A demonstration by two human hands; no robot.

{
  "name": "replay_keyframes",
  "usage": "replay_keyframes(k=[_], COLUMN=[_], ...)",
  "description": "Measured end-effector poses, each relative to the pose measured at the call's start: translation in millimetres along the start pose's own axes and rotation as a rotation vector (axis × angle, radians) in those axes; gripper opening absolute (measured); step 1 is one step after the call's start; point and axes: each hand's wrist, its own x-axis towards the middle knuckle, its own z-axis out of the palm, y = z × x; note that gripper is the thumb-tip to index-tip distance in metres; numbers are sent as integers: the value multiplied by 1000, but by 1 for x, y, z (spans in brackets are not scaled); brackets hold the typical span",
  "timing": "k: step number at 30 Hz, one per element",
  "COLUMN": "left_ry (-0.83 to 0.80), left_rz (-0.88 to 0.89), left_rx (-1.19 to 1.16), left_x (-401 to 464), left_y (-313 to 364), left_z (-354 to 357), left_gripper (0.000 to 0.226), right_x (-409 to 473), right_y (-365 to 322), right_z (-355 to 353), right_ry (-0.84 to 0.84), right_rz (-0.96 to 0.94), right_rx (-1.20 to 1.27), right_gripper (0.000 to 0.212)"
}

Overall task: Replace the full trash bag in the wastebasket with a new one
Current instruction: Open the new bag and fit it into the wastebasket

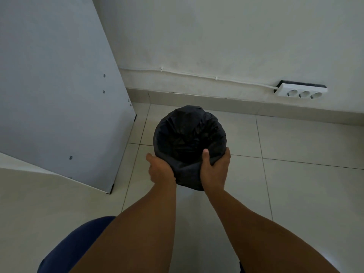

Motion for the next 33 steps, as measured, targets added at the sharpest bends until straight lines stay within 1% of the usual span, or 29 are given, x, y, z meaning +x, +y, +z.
replay_keyframes(k=[2,4,6,7,9,10,11,12,13,15,16,19,21,24,25,26,28,30,31,33], left_ry=[-100,-197,-321,-346,-314,-261,-174,-87,-39,-57,-73,-82,-46,46,68,64,53,84,63,-81], left_rz=[-46,-76,-104,-99,-87,-82,-79,-88,-105,-121,-121,-105,-77,11,34,63,204,407,507,592], left_rx=[-130,-243,-326,-336,-252,-162,-62,17,64,87,95,173,325,542,575,554,511,531,527,530], left_x=[1,5,5,7,14,19,24,31,33,34,33,39,53,74,78,77,68,55,49,43], left_y=[0,-1,-1,-1,0,1,1,0,0,0,-1,-1,-4,0,6,15,43,73,85,96], left_z=[4,4,5,5,5,6,5,5,4,5,7,10,7,-4,-6,-6,0,12,19,34], left_gripper=[64,60,61,62,65,65,63,59,54,41,39,44,48,51,55,55,47,43,43,46], right_x=[0,4,8,10,9,7,4,4,4,7,10,15,17,19,20,22,31,44,51,62], right_y=[0,2,8,12,16,16,14,12,9,4,3,4,9,7,4,1,-9,-19,-23,-26], right_z=[11,15,14,13,12,11,10,8,6,5,5,7,6,1,-1,-3,-5,-4,-2,2], right_ry=[-6,-29,-57,-77,-87,-65,-29,8,36,41,14,-98,-116,-98,-73,-41,1,-8,-23,-71], right_rz=[108,188,237,248,233,201,161,117,68,-5,-51,-189,-211,-243,-263,-287,-324,-332,-327,-307], right_rx=[106,163,209,217,226,217,195,157,109,34,4,-155,-224,-269,-310,-346,-385,-385,-377,-344], right_gripper=[90,86,78,77,84,90,96,98,97,94,94,96,96,98,99,99,98,96,95,94])
